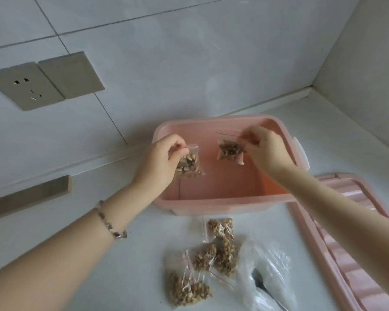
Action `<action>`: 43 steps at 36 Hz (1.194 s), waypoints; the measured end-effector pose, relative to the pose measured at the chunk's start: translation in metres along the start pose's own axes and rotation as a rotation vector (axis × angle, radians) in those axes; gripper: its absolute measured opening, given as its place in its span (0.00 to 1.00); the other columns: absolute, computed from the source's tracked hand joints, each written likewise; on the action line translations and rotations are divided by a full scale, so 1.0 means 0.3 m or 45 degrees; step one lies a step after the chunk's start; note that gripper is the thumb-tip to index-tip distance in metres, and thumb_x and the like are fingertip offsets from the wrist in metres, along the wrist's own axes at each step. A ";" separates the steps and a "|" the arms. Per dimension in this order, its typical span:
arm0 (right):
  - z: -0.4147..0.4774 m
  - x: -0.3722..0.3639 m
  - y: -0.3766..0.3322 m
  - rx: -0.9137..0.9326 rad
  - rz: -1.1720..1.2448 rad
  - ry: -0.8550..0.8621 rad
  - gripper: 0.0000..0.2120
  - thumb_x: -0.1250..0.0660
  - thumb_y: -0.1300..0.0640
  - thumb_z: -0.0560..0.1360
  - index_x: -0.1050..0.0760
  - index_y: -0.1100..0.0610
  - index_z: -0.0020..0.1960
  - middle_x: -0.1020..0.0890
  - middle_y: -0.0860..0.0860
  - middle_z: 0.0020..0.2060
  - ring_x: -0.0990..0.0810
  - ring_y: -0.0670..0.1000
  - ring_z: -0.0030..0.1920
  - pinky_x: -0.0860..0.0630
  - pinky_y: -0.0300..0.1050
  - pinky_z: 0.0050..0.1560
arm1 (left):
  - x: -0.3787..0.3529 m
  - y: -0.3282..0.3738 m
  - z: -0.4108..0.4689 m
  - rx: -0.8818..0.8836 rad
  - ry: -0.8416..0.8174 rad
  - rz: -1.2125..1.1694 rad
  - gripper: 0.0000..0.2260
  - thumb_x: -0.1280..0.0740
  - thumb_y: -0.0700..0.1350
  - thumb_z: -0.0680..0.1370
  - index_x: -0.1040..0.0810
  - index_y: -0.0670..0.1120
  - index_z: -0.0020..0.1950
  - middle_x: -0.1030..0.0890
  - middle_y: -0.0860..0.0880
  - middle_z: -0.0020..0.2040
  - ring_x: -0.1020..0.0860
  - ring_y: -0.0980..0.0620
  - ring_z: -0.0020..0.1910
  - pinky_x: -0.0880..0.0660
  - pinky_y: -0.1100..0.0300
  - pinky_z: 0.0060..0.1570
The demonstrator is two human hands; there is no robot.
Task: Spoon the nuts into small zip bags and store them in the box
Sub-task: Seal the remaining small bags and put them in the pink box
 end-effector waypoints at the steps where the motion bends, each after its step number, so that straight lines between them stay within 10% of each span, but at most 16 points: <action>1: 0.041 -0.045 0.024 -0.011 -0.031 -0.059 0.03 0.33 0.61 0.74 0.22 0.59 0.45 0.21 0.50 0.37 0.26 0.46 0.36 0.37 0.31 0.34 | -0.038 -0.049 0.052 0.079 -0.069 -0.015 0.09 0.32 0.38 0.74 0.26 0.49 0.36 0.22 0.52 0.34 0.24 0.50 0.35 0.26 0.54 0.43; 10: 0.213 -0.369 0.279 -0.298 -0.093 -0.423 0.08 0.30 0.59 0.72 0.21 0.64 0.47 0.17 0.60 0.46 0.25 0.50 0.42 0.37 0.37 0.39 | -0.293 -0.315 0.242 0.379 -0.370 0.243 0.14 0.36 0.33 0.75 0.31 0.46 0.32 0.29 0.51 0.28 0.31 0.54 0.28 0.37 0.68 0.22; 18: 0.228 -0.390 0.346 -0.371 -0.163 -0.433 0.13 0.30 0.61 0.72 0.23 0.62 0.56 0.19 0.57 0.53 0.22 0.55 0.55 0.32 0.38 0.49 | -0.363 -0.373 0.285 0.440 -0.418 0.282 0.10 0.39 0.32 0.76 0.22 0.44 0.49 0.23 0.50 0.43 0.26 0.51 0.44 0.34 0.64 0.38; 24: 0.173 -0.279 0.208 -0.229 -0.173 -0.407 0.17 0.32 0.62 0.71 0.25 0.60 0.60 0.20 0.54 0.57 0.23 0.52 0.58 0.33 0.35 0.55 | -0.281 -0.259 0.229 0.312 -0.390 0.336 0.16 0.37 0.37 0.77 0.28 0.46 0.64 0.25 0.47 0.64 0.28 0.48 0.63 0.32 0.58 0.61; 35: -0.315 -0.118 -0.115 0.201 -0.030 -0.447 0.07 0.31 0.63 0.71 0.20 0.58 0.50 0.19 0.48 0.39 0.22 0.43 0.37 0.24 0.33 0.44 | -0.082 0.005 -0.343 -0.258 -0.178 -0.021 0.09 0.36 0.44 0.76 0.24 0.46 0.55 0.23 0.57 0.46 0.27 0.71 0.44 0.31 0.77 0.43; 43: -0.602 -0.353 0.108 0.054 -0.534 -0.746 0.15 0.34 0.51 0.73 0.25 0.50 0.60 0.24 0.47 0.59 0.26 0.49 0.59 0.29 0.41 0.55 | -0.289 -0.330 -0.628 0.435 -0.560 0.250 0.22 0.35 0.47 0.77 0.36 0.47 0.69 0.32 0.52 0.67 0.33 0.53 0.67 0.36 0.64 0.63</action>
Point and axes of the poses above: each hand's wrist, its own z-axis towards the middle knuckle, its own x-axis out of the back of the hand, y = z × x, the point moved 6 cm from there along z, towards the middle knuckle
